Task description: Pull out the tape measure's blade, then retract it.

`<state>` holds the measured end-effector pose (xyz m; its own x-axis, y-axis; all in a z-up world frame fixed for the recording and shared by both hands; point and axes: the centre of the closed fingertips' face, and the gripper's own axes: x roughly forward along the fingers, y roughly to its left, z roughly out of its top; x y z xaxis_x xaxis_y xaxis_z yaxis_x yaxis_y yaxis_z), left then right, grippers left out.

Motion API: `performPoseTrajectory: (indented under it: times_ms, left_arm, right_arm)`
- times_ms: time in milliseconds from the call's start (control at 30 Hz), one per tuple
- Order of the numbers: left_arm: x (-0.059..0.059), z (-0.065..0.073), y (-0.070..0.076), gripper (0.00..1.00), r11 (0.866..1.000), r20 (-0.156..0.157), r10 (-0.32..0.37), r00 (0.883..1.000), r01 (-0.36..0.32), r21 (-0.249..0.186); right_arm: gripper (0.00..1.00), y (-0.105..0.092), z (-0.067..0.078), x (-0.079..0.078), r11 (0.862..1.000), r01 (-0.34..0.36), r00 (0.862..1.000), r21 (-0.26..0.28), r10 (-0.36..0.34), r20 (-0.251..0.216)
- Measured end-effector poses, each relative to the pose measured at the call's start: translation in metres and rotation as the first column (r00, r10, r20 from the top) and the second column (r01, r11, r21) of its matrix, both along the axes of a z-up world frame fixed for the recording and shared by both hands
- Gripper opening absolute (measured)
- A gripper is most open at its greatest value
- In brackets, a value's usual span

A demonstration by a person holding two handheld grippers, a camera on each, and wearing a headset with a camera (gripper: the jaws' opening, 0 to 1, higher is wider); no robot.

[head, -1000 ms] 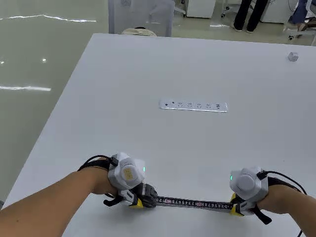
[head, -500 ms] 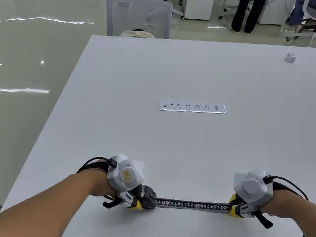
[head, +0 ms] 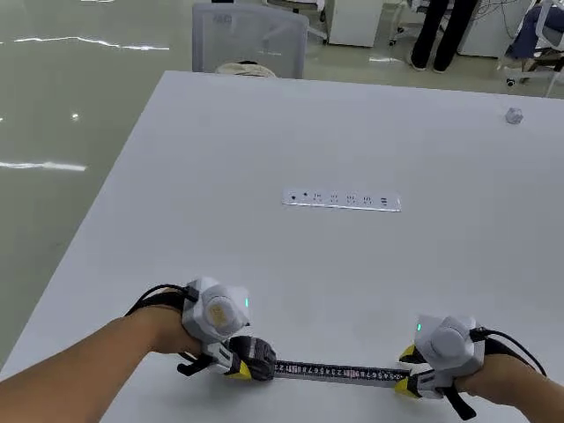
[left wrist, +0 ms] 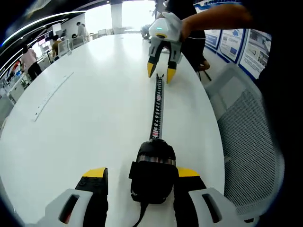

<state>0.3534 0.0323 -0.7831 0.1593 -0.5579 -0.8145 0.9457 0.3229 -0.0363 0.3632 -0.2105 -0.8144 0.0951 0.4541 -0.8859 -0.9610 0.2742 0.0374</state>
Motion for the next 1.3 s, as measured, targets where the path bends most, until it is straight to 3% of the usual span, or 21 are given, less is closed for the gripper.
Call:
performPoseTrajectory:
  times_ms: [100, 167, 233, 333, 433, 500, 533, 567, 600, 700, 767, 833, 867, 1000, 1067, 1100, 1167, 1300]
  left_arm:
    - [-0.003, -0.002, 0.013, 0.59, 0.999, -0.007, 0.048, 0.999, -0.048, -0.001]
    - [-0.003, 0.002, 0.019, 0.64, 0.993, -0.007, 0.112, 0.994, -0.112, -0.036]
    - [-0.003, 0.008, 0.026, 0.69, 0.982, 0.003, 0.167, 0.986, -0.166, -0.085]
    - [-0.002, 0.021, 0.037, 0.77, 0.946, -0.016, 0.282, 0.959, -0.281, -0.161]
    - [-0.001, 0.042, 0.050, 0.84, 0.907, 0.037, 0.356, 0.934, -0.336, -0.256]
    - [-0.002, 0.049, 0.060, 0.87, 0.882, 0.043, 0.401, 0.915, -0.373, -0.287]
    - [-0.003, 0.052, 0.067, 0.88, 0.866, 0.049, 0.430, 0.901, -0.397, -0.302]
    - [-0.003, 0.055, 0.072, 0.88, 0.851, 0.056, 0.457, 0.888, -0.418, -0.319]
    - [-0.003, 0.058, 0.079, 0.88, 0.826, 0.060, 0.494, 0.867, -0.447, -0.344]
    - [-0.013, 0.057, 0.094, 0.91, 0.787, 0.035, 0.545, 0.838, -0.497, -0.365]
    - [-0.019, 0.053, 0.103, 0.93, 0.777, 0.032, 0.559, 0.828, -0.510, -0.370]
    - [-0.022, 0.056, 0.110, 0.98, 0.759, 0.049, 0.584, 0.810, -0.524, -0.388]
    - [-0.024, 0.060, 0.112, 1.00, 0.750, 0.062, 0.588, 0.807, -0.514, -0.417]
    - [-0.035, 0.062, 0.126, 1.00, 0.722, 0.072, 0.627, 0.776, -0.543, -0.429]
    - [-0.040, 0.066, 0.132, 1.00, 0.710, 0.090, 0.647, 0.758, -0.554, -0.435]
    - [-0.045, 0.068, 0.132, 1.00, 0.707, 0.093, 0.648, 0.756, -0.552, -0.442]
    - [-0.050, 0.066, 0.136, 1.00, 0.706, 0.096, 0.653, 0.751, -0.558, -0.437]
    - [-0.066, 0.067, 0.138, 1.00, 0.690, 0.088, 0.669, 0.738, -0.572, -0.445]
  right_arm:
    - [0.43, 0.003, 0.008, 0.000, 0.994, 0.086, 0.996, 0.063, -0.086, -0.001]
    - [0.50, 0.002, 0.014, -0.002, 0.987, 0.130, 0.991, 0.099, -0.130, -0.006]
    - [0.54, -0.005, 0.018, -0.002, 0.981, 0.156, 0.987, 0.118, -0.160, 0.021]
    - [0.57, -0.014, 0.030, -0.003, 0.955, 0.237, 0.968, 0.176, -0.249, 0.045]
    - [0.58, -0.028, 0.036, -0.012, 0.938, 0.279, 0.954, 0.205, -0.295, 0.053]
    - [0.64, -0.036, 0.037, -0.014, 0.921, 0.320, 0.939, 0.223, -0.339, 0.055]
    - [0.65, -0.042, 0.037, -0.016, 0.908, 0.344, 0.929, 0.240, -0.366, 0.052]
    - [0.67, -0.045, 0.038, -0.019, 0.905, 0.348, 0.927, 0.243, -0.371, 0.054]
    - [0.69, -0.051, 0.038, -0.022, 0.898, 0.362, 0.920, 0.250, -0.387, 0.059]
    - [0.76, -0.062, 0.044, -0.028, 0.862, 0.423, 0.890, 0.279, -0.452, 0.049]
    - [0.79, -0.070, 0.047, -0.031, 0.848, 0.442, 0.876, 0.293, -0.478, 0.061]
    - [0.84, -0.076, 0.049, -0.037, 0.843, 0.452, 0.869, 0.291, -0.490, 0.068]
    - [0.86, -0.079, 0.051, -0.039, 0.833, 0.463, 0.859, 0.304, -0.506, 0.079]
    - [0.91, -0.084, 0.056, -0.051, 0.827, 0.461, 0.855, 0.321, -0.511, 0.090]
    - [0.93, -0.082, 0.062, -0.056, 0.818, 0.458, 0.851, 0.348, -0.516, 0.094]
    - [0.94, -0.084, 0.063, -0.058, 0.814, 0.467, 0.844, 0.347, -0.527, 0.099]
    - [0.95, -0.086, 0.062, -0.060, 0.812, 0.464, 0.842, 0.353, -0.528, 0.108]
    - [0.96, -0.090, 0.063, -0.068, 0.801, 0.479, 0.834, 0.358, -0.543, 0.100]
